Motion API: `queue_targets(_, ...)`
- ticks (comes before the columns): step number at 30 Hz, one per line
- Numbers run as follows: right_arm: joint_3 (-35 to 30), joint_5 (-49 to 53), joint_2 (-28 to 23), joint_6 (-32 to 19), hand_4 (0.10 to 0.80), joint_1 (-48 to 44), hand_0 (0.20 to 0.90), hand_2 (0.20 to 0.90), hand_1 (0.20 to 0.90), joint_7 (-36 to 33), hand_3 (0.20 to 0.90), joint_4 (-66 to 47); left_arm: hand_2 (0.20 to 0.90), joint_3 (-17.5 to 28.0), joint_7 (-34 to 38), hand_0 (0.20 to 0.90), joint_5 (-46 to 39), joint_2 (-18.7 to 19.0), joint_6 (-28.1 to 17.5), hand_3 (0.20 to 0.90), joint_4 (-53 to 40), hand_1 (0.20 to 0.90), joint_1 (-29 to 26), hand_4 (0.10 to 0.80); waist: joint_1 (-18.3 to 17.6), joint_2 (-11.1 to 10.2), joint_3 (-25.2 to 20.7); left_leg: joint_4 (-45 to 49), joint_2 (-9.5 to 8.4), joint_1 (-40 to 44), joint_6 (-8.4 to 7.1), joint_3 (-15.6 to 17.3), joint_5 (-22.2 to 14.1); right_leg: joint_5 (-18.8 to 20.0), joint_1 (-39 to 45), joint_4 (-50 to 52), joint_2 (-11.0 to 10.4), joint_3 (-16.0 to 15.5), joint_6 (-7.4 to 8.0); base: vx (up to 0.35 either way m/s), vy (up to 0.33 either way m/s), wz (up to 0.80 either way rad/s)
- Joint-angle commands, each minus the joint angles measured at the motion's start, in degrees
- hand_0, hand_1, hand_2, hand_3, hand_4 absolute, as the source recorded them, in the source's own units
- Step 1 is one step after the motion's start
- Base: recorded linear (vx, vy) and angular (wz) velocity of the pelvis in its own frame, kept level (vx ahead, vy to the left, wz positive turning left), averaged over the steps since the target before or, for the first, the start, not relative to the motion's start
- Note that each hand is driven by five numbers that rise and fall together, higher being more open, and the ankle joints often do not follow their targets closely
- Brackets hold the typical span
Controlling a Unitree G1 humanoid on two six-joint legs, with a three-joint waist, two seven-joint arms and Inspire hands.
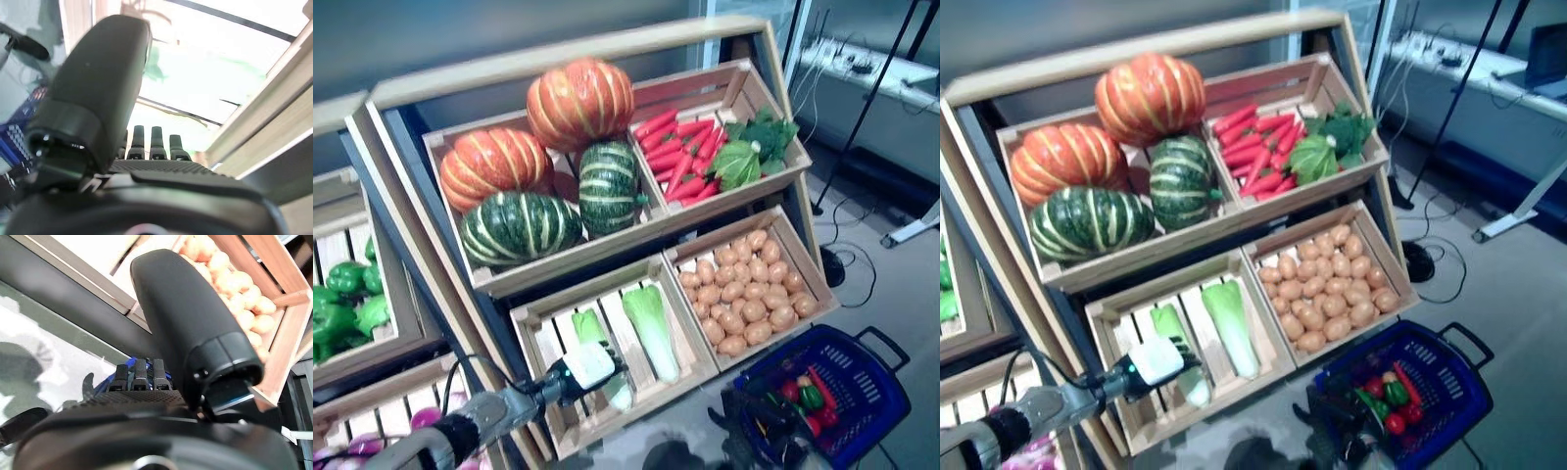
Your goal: Put vegetables into the basket
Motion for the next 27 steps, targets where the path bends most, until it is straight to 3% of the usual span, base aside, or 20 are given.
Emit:
queue_targets(1, -1.36, 5.07, -2.0, -5.21, 0.8, -2.73, 0.9, 0.9, 0.9, 0.44, 0.9, -6.12, 0.9, 3.12, 6.34, 0.9, 1.41, 4.74, 2.54, 0.9, -0.17, 0.9, -7.52, 0.8, -0.23, -1.68, 1.04, 16.19, -0.94, -7.09, 1.14, 2.3, -9.06, -5.38, -4.64, 11.89, 0.75, 2.43, -2.51, -0.16, -0.017, -0.07)
queue_targets(10, 0.11, 8.23, -3.13, -6.2, 0.8, -7.45, 0.9, 0.9, 0.9, -1.65, 0.9, -10.26, 0.9, -0.15, 11.28, 0.9, 2.23, 6.36, 4.72, 0.9, 2.67, 0.9, -19.63, 0.8, -0.41, -2.84, 5.73, 33.89, 1.82, -22.37, 1.23, 2.64, -15.82, -11.25, -19.32, 31.12, -3.34, 2.18, -2.99, -0.19, -0.011, 0.04)
queue_targets(14, -0.34, 9.28, -3.46, -6.42, 0.8, -8.43, 0.9, 0.9, 0.9, -1.52, 0.9, -10.14, 0.9, -0.82, 11.77, 0.9, 2.35, 6.22, 5.52, 0.9, 3.84, 0.9, -21.81, 0.8, -0.58, -3.11, 6.59, 39.2, 2.71, -26.07, 1.06, 1.65, -18.15, -13.14, -23.13, 36.64, -4.56, 2.88, -2.73, -0.093, 0.005, -0.04)
queue_targets(22, -0.76, 9.8, -4.58, -5.92, 0.8, -8.96, 0.9, 0.9, 0.9, -0.54, 0.9, -10.83, 0.9, -0.67, 21.31, 0.9, 2.17, 7.65, 4.62, 0.9, 4.63, 0.9, -25.57, 0.8, -1.15, -3.2, 7.27, 47.15, 3.74, -31.24, 0.95, 0.3, -21.39, -15.54, -28.81, 43.92, -5.09, 4.48, -2.71, -0.025, 0.001, -0.05)
queue_targets(27, -1.47, 10.44, -5.35, -5.5, 0.8, -9.03, 0.9, 0.9, 0.9, 1.11, 0.9, -11.17, 0.9, -1.37, 16.41, 0.9, 1.03, 8.72, 4.17, 0.9, 4.83, 0.9, -28.2, 0.8, -1.6, -2.97, 7.5, 51.66, 4.03, -33.87, 1.06, -0.42, -23.33, -17.26, -31.51, 47.84, -5.32, 5.06, -2.49, 0.001, 0.003, -0.01)
